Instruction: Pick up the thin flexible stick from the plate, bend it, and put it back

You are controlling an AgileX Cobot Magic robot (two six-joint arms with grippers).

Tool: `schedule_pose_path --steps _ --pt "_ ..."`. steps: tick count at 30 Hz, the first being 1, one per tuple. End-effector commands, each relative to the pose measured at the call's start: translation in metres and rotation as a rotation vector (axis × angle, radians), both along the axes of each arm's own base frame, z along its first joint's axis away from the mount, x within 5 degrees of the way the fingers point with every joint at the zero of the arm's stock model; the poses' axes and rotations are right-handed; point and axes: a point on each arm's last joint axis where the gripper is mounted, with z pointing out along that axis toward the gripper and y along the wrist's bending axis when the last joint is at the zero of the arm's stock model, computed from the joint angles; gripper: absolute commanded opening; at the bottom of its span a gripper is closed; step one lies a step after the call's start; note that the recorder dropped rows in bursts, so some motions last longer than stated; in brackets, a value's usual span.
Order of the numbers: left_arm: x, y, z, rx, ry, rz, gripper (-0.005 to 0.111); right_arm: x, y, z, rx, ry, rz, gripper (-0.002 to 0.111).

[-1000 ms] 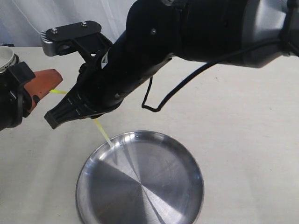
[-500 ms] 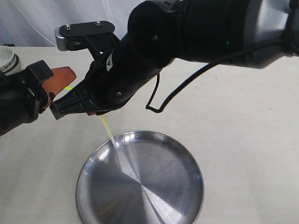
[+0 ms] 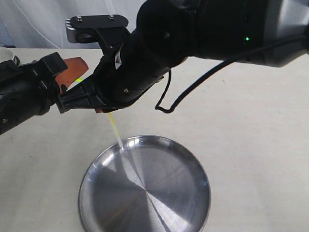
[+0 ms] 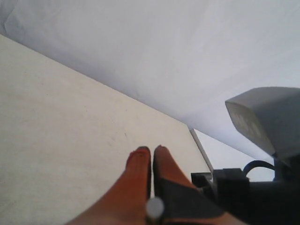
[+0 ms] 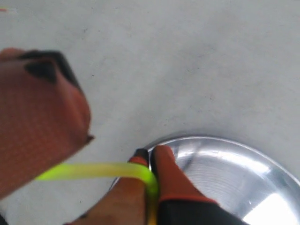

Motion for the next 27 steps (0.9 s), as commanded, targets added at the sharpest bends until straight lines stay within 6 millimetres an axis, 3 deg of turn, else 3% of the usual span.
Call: schedule_pose_path --steps 1,8,15,27 --pt "-0.0018 -0.0056 -0.0036 0.04 0.011 -0.043 0.0 0.0066 -0.0004 0.0135 0.08 -0.049 -0.055 -0.001" --pt "0.0018 -0.0081 -0.0061 0.052 -0.007 -0.047 0.0 0.0063 -0.0002 0.0136 0.093 -0.03 -0.075 -0.001" --pt "0.0036 -0.0074 -0.0096 0.03 0.034 -0.024 0.0 0.0085 -0.0055 0.0108 -0.003 -0.094 -0.031 -0.001" --pt "0.0067 -0.0075 -0.0046 0.008 0.049 -0.002 0.0 0.0029 -0.0058 0.0079 -0.126 -0.204 0.257 -0.001"
